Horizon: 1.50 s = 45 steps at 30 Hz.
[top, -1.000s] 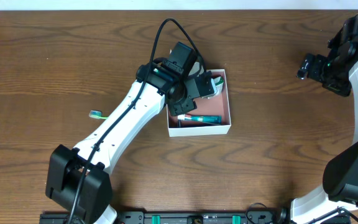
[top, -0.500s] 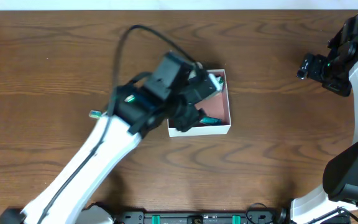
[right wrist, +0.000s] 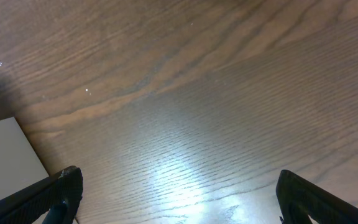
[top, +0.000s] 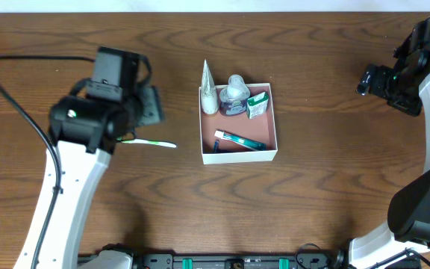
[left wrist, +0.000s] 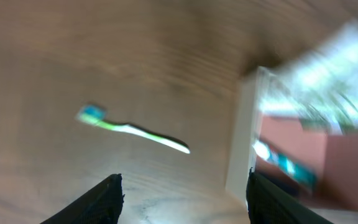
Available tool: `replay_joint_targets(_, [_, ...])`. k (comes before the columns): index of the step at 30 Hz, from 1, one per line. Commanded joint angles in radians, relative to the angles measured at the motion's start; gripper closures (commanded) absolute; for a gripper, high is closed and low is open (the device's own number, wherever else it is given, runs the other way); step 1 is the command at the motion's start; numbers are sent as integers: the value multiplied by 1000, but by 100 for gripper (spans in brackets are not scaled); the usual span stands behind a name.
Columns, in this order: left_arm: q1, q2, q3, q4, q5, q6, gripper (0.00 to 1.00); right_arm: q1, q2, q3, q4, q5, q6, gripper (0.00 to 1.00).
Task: Pack container
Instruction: 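Move the left gripper back to the green toothbrush, then grasp the toothbrush handle with the left gripper and lift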
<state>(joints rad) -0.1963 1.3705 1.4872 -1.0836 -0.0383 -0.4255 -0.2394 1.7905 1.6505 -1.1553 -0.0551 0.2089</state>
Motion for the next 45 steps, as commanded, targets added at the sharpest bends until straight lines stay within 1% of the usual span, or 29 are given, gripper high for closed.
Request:
replay_joint_targets(1, [58,53,-27,-8,-49,-250,36,-5,-16,17,-1,3,4,1])
replay_joint_targets(6, [70,159,-83,-1,-49,-334,36,-5,-16,17,-1,3,4,1])
replay_joint_targets(10, [70,254,-126,31,-49,-429,36,-5,-16,17,-1,3,4,1])
replay_joint_targets(13, [70,332,-135,34,-48,-530,36,-5,-16,17,-1,3,4,1])
replay_joint_targets(16, [70,385,-135,42,-41,-568,35,-5,-16,17,-1,3,4,1])
replay_joint_targets(21, [72,449,-136,84,-5,-568,33,-5,-16,17,-1,3,4,1])
replay_joint_targets(27, [83,515,-145,131,80,-568,33,-5,-17,17,-1,3,4,1])
replay_joint_targets(31, [83,550,-145,136,92,-576,33,-5,-16,17,-1,3,4,1])
replay_joint_targets(35, [87,574,-153,154,140,-575,29,-5,-16,17,-1,3,4,1])
replay_joint_targets(39, [91,576,-196,214,180,-575,30,-5,-16,17,-1,3,4,1])
replay_joint_targets(45, [103,576,-291,299,181,-575,30,-5,-16,17,-1,3,4,1])
